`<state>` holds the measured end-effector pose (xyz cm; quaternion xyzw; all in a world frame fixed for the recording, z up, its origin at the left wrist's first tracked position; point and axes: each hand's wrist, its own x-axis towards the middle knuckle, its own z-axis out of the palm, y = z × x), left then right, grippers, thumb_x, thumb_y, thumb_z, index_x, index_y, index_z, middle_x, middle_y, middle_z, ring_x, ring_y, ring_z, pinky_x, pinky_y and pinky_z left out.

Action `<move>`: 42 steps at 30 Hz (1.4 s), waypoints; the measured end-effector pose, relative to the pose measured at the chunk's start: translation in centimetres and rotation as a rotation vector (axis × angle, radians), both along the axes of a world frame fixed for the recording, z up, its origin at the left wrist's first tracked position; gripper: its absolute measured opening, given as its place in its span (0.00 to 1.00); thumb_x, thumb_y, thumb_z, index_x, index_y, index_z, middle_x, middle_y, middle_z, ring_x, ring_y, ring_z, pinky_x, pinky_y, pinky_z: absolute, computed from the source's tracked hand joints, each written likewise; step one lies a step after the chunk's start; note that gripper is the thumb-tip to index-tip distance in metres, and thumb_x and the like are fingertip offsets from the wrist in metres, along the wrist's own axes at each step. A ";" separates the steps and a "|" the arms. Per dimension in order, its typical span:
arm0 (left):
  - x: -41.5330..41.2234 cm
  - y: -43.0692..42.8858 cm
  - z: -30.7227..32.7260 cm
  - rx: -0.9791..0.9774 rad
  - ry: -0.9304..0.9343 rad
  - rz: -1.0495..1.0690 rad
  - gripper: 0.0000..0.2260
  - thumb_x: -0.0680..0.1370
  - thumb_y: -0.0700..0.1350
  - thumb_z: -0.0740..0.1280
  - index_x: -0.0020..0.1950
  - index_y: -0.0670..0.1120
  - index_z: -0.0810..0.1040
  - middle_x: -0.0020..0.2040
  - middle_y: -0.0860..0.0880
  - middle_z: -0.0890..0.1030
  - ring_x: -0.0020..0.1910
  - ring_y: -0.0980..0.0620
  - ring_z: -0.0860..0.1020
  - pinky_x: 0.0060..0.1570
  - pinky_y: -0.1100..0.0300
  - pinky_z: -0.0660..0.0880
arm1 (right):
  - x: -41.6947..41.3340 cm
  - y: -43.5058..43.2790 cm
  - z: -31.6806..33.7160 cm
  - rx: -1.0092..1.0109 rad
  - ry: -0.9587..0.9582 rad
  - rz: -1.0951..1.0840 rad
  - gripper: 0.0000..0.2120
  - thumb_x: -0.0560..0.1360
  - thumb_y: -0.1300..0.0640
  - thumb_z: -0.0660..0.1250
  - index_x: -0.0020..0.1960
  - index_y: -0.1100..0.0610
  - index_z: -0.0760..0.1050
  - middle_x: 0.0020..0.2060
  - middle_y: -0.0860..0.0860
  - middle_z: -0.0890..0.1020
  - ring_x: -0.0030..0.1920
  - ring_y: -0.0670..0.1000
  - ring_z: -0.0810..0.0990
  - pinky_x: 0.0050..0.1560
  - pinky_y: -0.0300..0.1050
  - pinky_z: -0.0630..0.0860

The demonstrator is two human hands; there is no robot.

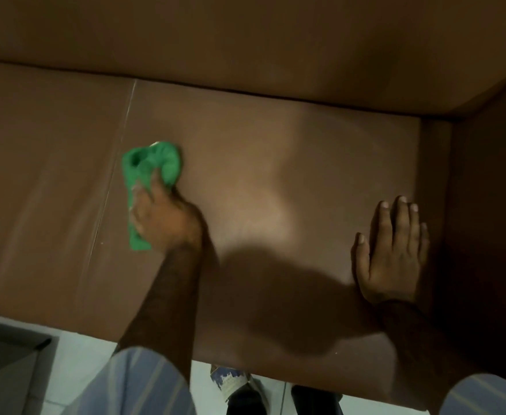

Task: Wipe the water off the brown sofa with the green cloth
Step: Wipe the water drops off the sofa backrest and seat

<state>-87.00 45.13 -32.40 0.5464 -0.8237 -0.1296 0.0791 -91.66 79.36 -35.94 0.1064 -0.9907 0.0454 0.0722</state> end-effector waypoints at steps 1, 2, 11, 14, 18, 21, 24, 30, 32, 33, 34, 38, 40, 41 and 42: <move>-2.0 1.4 0.1 -0.014 -0.002 -0.171 0.23 0.80 0.45 0.59 0.76 0.53 0.66 0.76 0.40 0.68 0.74 0.39 0.67 0.74 0.45 0.60 | 0.0 0.0 0.0 0.005 0.001 -0.001 0.33 0.84 0.44 0.53 0.85 0.58 0.60 0.85 0.60 0.59 0.85 0.62 0.58 0.84 0.60 0.53; -3.6 2.9 0.0 -0.044 0.004 -0.385 0.23 0.80 0.45 0.59 0.75 0.53 0.67 0.75 0.42 0.70 0.75 0.42 0.67 0.73 0.46 0.60 | 0.1 0.0 0.0 0.009 0.000 -0.001 0.33 0.84 0.44 0.54 0.85 0.58 0.60 0.85 0.60 0.59 0.85 0.62 0.58 0.83 0.60 0.53; -10.6 -4.4 -0.8 -0.017 -0.013 -0.220 0.27 0.75 0.45 0.57 0.76 0.58 0.64 0.77 0.43 0.66 0.78 0.46 0.61 0.78 0.42 0.50 | 0.0 0.1 -0.3 -0.005 0.010 0.009 0.33 0.83 0.44 0.54 0.84 0.58 0.61 0.85 0.60 0.60 0.85 0.62 0.59 0.83 0.60 0.54; -11.4 -3.2 0.3 0.056 0.020 -0.121 0.28 0.74 0.45 0.55 0.75 0.56 0.66 0.77 0.43 0.67 0.76 0.44 0.64 0.77 0.44 0.56 | -0.1 0.2 -0.5 0.004 0.014 0.000 0.33 0.83 0.44 0.55 0.84 0.58 0.61 0.85 0.60 0.60 0.85 0.62 0.59 0.83 0.60 0.54; -8.7 5.1 1.0 0.057 0.014 -0.506 0.24 0.79 0.47 0.57 0.76 0.55 0.67 0.75 0.46 0.70 0.75 0.46 0.67 0.74 0.48 0.60 | 0.1 0.2 -0.4 -0.008 0.003 -0.004 0.33 0.83 0.44 0.54 0.85 0.58 0.61 0.85 0.60 0.60 0.85 0.61 0.58 0.83 0.61 0.55; -5.1 11.3 0.8 0.068 0.059 -0.674 0.20 0.82 0.50 0.55 0.74 0.55 0.70 0.76 0.48 0.70 0.77 0.49 0.66 0.73 0.47 0.62 | 0.0 0.3 -0.2 -0.017 -0.013 -0.001 0.33 0.83 0.44 0.54 0.84 0.58 0.61 0.84 0.60 0.60 0.85 0.61 0.58 0.83 0.61 0.55; -4.0 12.8 1.2 0.108 0.125 -0.627 0.17 0.83 0.52 0.55 0.70 0.55 0.74 0.73 0.49 0.74 0.74 0.48 0.69 0.71 0.47 0.64 | -0.1 0.3 0.0 -0.011 -0.033 -0.002 0.33 0.83 0.43 0.54 0.84 0.58 0.61 0.84 0.60 0.61 0.85 0.61 0.58 0.83 0.60 0.54; -7.1 10.1 4.1 0.234 0.058 -0.469 0.24 0.73 0.54 0.72 0.66 0.50 0.70 0.68 0.47 0.72 0.67 0.45 0.70 0.65 0.43 0.71 | -0.3 0.3 0.5 -0.031 -0.065 -0.005 0.33 0.83 0.44 0.56 0.84 0.58 0.62 0.84 0.60 0.62 0.85 0.61 0.59 0.83 0.61 0.56; -8.1 9.3 4.7 0.328 -0.013 -0.441 0.29 0.71 0.55 0.75 0.67 0.46 0.70 0.66 0.46 0.74 0.65 0.44 0.72 0.64 0.44 0.73 | -0.4 0.3 0.7 -0.026 -0.069 0.001 0.33 0.83 0.44 0.56 0.84 0.58 0.63 0.84 0.60 0.62 0.85 0.61 0.59 0.83 0.61 0.56; -8.5 9.0 4.9 0.371 -0.050 -0.442 0.29 0.71 0.55 0.76 0.65 0.45 0.71 0.64 0.45 0.76 0.63 0.44 0.74 0.62 0.45 0.75 | -0.4 0.4 0.8 -0.026 -0.078 0.006 0.33 0.83 0.44 0.55 0.84 0.58 0.63 0.84 0.60 0.62 0.85 0.61 0.60 0.83 0.61 0.56; -8.9 8.9 5.0 0.413 -0.080 -0.440 0.27 0.70 0.55 0.76 0.63 0.45 0.72 0.62 0.45 0.78 0.61 0.44 0.76 0.60 0.46 0.77 | -0.4 0.4 1.0 -0.030 -0.092 0.008 0.33 0.83 0.44 0.55 0.84 0.58 0.63 0.84 0.60 0.62 0.85 0.61 0.60 0.83 0.61 0.56; -9.6 8.1 5.8 0.675 -0.081 -0.354 0.21 0.68 0.48 0.78 0.57 0.44 0.79 0.53 0.48 0.84 0.51 0.46 0.83 0.54 0.52 0.82 | -0.5 -1.7 2.6 -0.090 -0.201 -0.095 0.33 0.82 0.45 0.57 0.82 0.59 0.65 0.84 0.60 0.62 0.85 0.62 0.58 0.84 0.63 0.54; -9.0 7.5 6.2 0.897 0.005 -0.295 0.17 0.68 0.44 0.79 0.55 0.43 0.82 0.51 0.46 0.86 0.49 0.45 0.85 0.54 0.50 0.82 | -0.9 -3.4 4.0 -0.211 -0.297 -0.147 0.32 0.81 0.43 0.59 0.80 0.59 0.68 0.83 0.60 0.64 0.84 0.62 0.59 0.85 0.61 0.54; -8.4 7.3 6.6 1.024 0.083 -0.259 0.16 0.68 0.42 0.79 0.55 0.42 0.82 0.51 0.45 0.86 0.49 0.43 0.85 0.54 0.49 0.83 | -1.3 -4.3 4.9 -0.324 -0.355 -0.120 0.31 0.82 0.42 0.60 0.79 0.59 0.71 0.81 0.59 0.67 0.83 0.61 0.63 0.84 0.60 0.58; -7.7 7.1 7.0 1.145 0.182 -0.223 0.16 0.69 0.40 0.78 0.55 0.40 0.82 0.50 0.43 0.87 0.49 0.41 0.86 0.53 0.47 0.83 | -1.6 -5.4 6.0 -0.471 -0.421 -0.054 0.28 0.84 0.42 0.61 0.77 0.58 0.74 0.78 0.57 0.72 0.80 0.59 0.69 0.82 0.59 0.64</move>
